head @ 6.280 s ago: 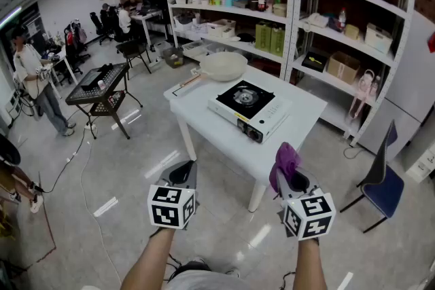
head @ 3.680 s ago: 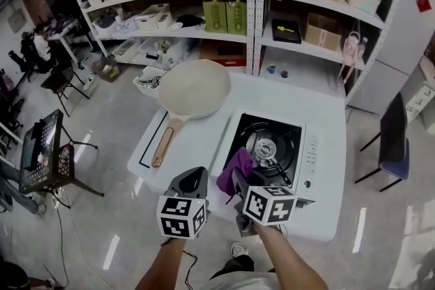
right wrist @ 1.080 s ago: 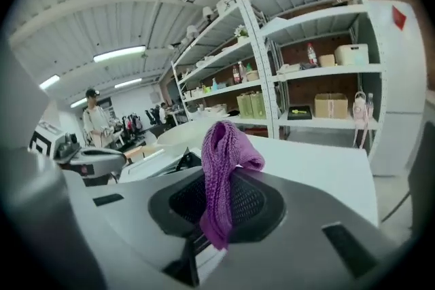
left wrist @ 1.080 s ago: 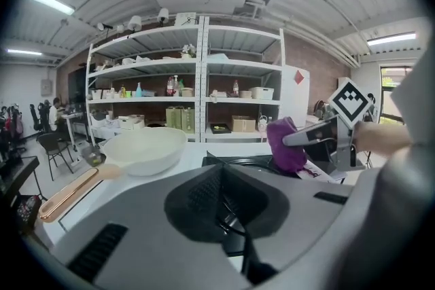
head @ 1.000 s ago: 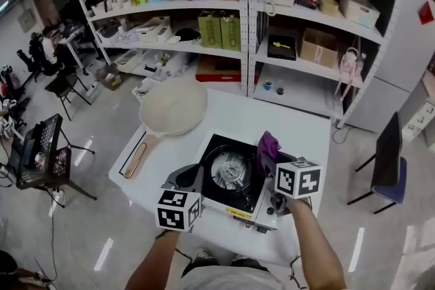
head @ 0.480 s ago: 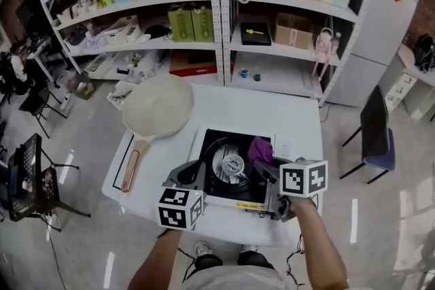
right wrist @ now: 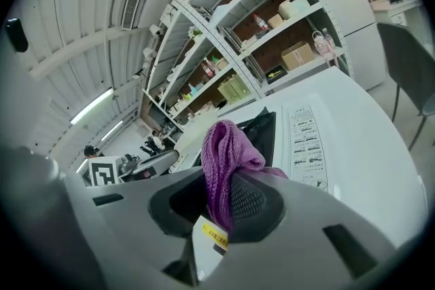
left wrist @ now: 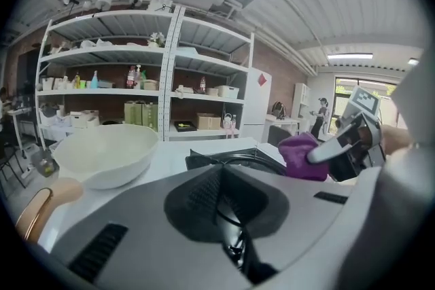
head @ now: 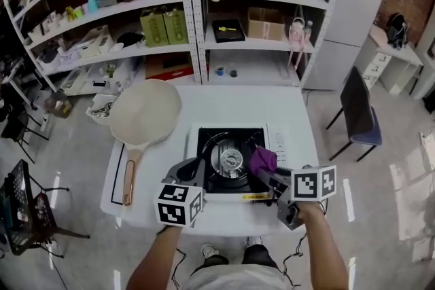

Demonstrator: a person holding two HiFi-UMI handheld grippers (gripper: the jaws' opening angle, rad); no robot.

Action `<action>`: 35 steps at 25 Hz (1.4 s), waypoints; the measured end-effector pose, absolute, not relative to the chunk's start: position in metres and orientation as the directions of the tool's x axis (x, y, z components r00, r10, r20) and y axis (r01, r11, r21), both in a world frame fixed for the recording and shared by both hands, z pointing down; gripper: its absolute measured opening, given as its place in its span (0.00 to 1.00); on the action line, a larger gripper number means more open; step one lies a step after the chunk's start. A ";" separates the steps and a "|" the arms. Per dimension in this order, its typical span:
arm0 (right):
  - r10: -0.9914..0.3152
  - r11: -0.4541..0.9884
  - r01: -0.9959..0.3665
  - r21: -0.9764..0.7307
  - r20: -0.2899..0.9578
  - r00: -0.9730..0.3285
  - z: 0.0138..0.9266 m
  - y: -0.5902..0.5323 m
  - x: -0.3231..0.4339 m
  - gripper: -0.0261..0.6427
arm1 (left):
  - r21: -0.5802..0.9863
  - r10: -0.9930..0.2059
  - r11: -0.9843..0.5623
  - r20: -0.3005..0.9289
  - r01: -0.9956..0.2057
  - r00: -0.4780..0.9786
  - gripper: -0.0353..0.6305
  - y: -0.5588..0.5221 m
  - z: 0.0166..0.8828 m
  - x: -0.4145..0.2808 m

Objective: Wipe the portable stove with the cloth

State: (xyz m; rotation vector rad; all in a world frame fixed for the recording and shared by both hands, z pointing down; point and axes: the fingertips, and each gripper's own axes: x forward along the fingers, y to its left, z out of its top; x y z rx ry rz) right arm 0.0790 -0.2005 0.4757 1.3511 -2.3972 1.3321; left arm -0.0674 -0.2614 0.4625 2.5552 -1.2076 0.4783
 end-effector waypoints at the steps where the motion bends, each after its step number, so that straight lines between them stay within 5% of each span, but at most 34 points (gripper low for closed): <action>1: -0.658 0.236 -0.738 -0.632 0.455 -0.600 0.475 -0.199 0.079 0.13 | 0.110 -0.687 -0.618 0.404 -0.778 0.604 0.06 -0.262 0.463 -0.066; 9: -0.675 0.339 -0.800 -0.495 0.464 -0.573 0.433 -0.221 0.098 0.13 | 0.112 -0.692 -0.612 0.402 -0.783 0.599 0.06 -0.264 0.461 -0.061; 23: -0.521 0.621 -0.665 -0.415 0.415 -0.746 0.394 -0.338 0.025 0.13 | 0.111 -0.771 -0.491 0.406 -0.864 0.490 0.06 -0.267 0.452 -0.095; 35: -0.348 0.607 -0.594 -0.527 0.496 -0.796 0.449 -0.387 -0.028 0.13 | 0.098 -0.815 -0.396 0.420 -0.913 0.399 0.06 -0.256 0.451 -0.114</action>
